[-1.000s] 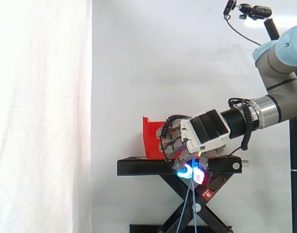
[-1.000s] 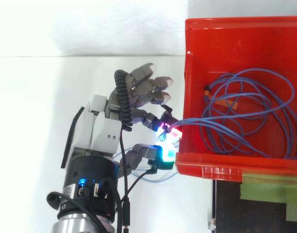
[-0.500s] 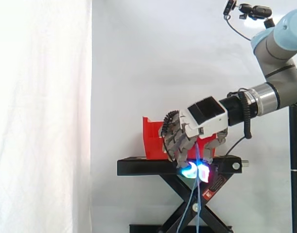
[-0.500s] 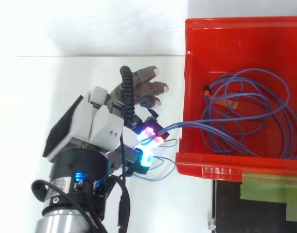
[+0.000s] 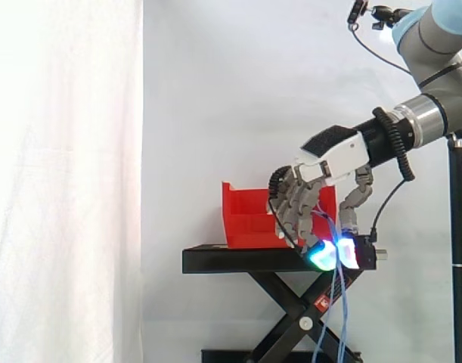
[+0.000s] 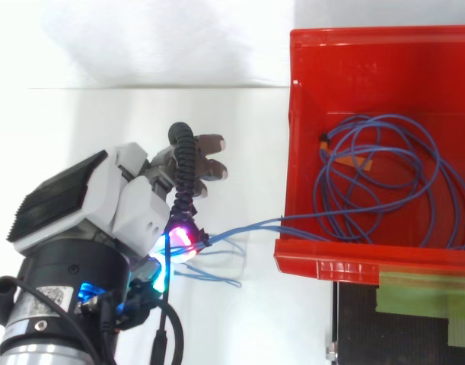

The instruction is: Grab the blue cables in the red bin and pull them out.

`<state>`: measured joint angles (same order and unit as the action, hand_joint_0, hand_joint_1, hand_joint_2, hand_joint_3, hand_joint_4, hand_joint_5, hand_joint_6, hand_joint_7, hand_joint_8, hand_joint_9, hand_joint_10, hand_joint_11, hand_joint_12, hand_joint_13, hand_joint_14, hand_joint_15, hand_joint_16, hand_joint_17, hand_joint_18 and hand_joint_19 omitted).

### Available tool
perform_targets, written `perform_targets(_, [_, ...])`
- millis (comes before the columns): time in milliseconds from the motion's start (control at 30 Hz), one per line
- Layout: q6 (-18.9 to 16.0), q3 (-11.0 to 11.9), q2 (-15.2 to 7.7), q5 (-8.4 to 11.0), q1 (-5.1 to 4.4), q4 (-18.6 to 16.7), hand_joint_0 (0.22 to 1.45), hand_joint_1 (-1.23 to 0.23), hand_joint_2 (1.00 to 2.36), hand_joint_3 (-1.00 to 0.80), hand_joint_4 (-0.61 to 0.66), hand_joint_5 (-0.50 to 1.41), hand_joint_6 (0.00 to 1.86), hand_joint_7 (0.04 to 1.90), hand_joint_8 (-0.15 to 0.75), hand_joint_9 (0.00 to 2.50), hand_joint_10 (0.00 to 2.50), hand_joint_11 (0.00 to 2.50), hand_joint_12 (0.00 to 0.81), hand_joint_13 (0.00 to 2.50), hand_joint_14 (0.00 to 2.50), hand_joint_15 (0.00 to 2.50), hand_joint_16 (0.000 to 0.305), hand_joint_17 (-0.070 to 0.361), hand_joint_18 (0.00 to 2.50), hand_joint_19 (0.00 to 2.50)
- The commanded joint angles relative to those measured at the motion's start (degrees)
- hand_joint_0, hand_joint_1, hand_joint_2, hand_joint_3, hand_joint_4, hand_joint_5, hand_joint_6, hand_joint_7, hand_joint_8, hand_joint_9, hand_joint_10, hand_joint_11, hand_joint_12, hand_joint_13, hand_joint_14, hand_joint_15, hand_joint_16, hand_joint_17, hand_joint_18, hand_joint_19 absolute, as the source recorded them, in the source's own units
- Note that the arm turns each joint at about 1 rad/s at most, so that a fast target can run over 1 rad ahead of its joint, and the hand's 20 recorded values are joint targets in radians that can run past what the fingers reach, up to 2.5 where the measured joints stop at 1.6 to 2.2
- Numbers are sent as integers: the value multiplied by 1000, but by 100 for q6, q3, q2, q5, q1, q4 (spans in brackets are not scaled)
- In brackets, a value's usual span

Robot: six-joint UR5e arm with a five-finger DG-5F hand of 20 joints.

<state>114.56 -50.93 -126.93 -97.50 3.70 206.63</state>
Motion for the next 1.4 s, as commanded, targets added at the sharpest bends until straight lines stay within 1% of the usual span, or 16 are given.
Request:
perform_targets(0, [-721,4,72,3,-28,96,891,-928,1000,-1000,113,933,634,744,275,849,20,608,375,711,13,333,50,112,534,397])
perform_targets(33, [-967,4,90,-6,-36,114,892,-926,1000,-1000,113,934,632,745,273,849,22,605,375,711,13,335,50,112,534,398])
perform_targets(67, [-1916,4,204,12,-80,114,891,-927,1000,-1000,109,934,632,746,273,848,20,603,375,711,13,333,50,112,533,396])
perform_targets(100, [-2276,4,230,29,-89,114,891,-927,1000,-1000,109,933,632,745,272,847,20,618,376,712,13,336,50,112,534,397])
perform_targets(267, [-3410,-4,274,109,-116,123,890,-927,1000,-1000,110,933,630,747,276,850,22,603,376,712,13,337,50,112,534,397])
perform_targets(333, [-4597,4,283,188,-142,123,891,-926,1000,-1000,109,933,625,750,273,850,20,607,376,713,13,336,50,112,535,398])
perform_targets(367, [-4869,4,274,205,-142,123,890,-926,1000,-1000,109,933,627,748,273,850,22,608,374,714,13,337,50,112,535,397])
perform_targets(400, [-5616,-4,274,249,-159,114,890,-926,1000,-1000,109,933,625,750,272,849,20,606,374,713,15,337,50,112,535,398])
perform_targets(433, [-5616,-4,274,249,-159,114,890,-926,1000,-1000,110,934,625,749,272,848,22,609,375,713,13,333,50,112,535,398])
perform_targets(567, [-7374,-4,274,645,-203,79,890,-925,1000,-1000,112,934,622,750,275,851,22,604,375,714,13,334,50,112,534,406])
perform_targets(633, [-7541,4,274,715,-212,79,890,-925,1000,-1000,105,934,620,752,275,852,21,600,374,714,13,338,50,112,534,398])
perform_targets(867, [-9562,-13,274,1866,-344,96,889,-925,1000,-1000,108,935,609,749,272,849,22,607,376,713,13,339,50,112,536,395])
perform_targets(967, [-10099,-13,274,2130,-388,123,890,-925,1000,-1000,111,936,607,749,273,849,22,606,374,714,15,337,50,112,535,395])
perform_targets(1067, [-11144,-171,274,2446,-450,149,890,-925,1000,-1000,101,936,604,752,273,852,20,612,372,716,13,338,50,112,536,395])
perform_targets(1267, [-12287,-611,274,2508,-511,123,890,-924,1000,-1000,107,937,597,756,273,859,21,608,372,720,14,336,50,112,539,405])
perform_targets(1367, [-12463,-620,274,2508,-520,123,890,-924,1000,-1000,104,937,593,758,274,860,22,604,375,721,13,335,50,112,541,405])
